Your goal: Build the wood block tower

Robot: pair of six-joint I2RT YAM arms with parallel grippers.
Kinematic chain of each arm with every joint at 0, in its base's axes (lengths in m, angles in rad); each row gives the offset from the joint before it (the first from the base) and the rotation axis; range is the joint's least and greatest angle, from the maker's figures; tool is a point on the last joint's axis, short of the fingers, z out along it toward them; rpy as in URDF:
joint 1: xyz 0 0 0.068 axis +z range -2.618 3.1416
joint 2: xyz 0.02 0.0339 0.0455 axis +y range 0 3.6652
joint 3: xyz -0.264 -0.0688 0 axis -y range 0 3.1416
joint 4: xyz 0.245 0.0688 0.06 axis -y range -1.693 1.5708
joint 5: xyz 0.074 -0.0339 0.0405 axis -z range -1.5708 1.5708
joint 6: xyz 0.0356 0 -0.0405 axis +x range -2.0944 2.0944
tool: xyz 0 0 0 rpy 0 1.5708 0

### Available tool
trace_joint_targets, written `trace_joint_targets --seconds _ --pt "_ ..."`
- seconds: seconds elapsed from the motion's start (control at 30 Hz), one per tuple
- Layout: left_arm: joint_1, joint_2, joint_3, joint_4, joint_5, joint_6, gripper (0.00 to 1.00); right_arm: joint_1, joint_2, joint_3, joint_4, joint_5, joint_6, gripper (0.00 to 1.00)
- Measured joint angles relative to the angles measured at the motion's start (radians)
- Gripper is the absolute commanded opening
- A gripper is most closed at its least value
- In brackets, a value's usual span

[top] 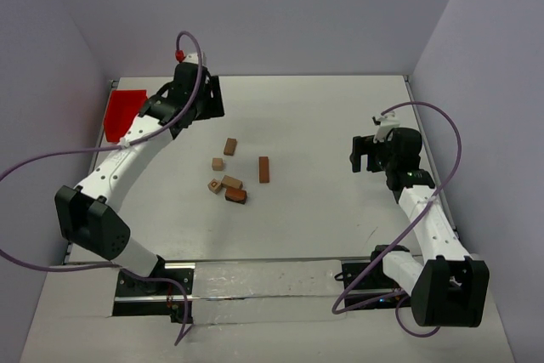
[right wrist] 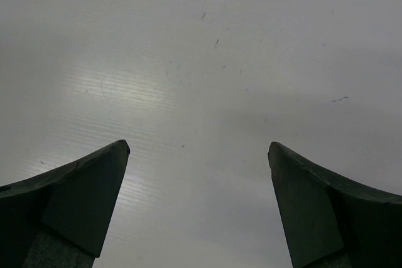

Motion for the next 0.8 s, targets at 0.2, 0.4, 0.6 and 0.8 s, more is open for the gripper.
trace_joint_targets --seconds 0.2,0.4,0.6,0.8 --pt "0.024 -0.001 -0.133 -0.031 0.033 0.068 0.74 0.048 0.0 0.0 0.001 0.004 0.018 1.0" --pt "0.199 -0.022 -0.209 -0.02 0.247 0.136 0.75 0.313 0.077 0.051 -0.005 0.059 0.013 1.0" --pt "0.286 -0.084 -0.274 -0.014 0.437 0.175 0.75 0.538 0.277 0.245 -0.038 0.106 -0.011 0.91" --pt "0.462 -0.111 -0.295 0.018 0.68 0.175 0.75 0.726 0.522 0.514 -0.042 0.142 -0.018 0.71"
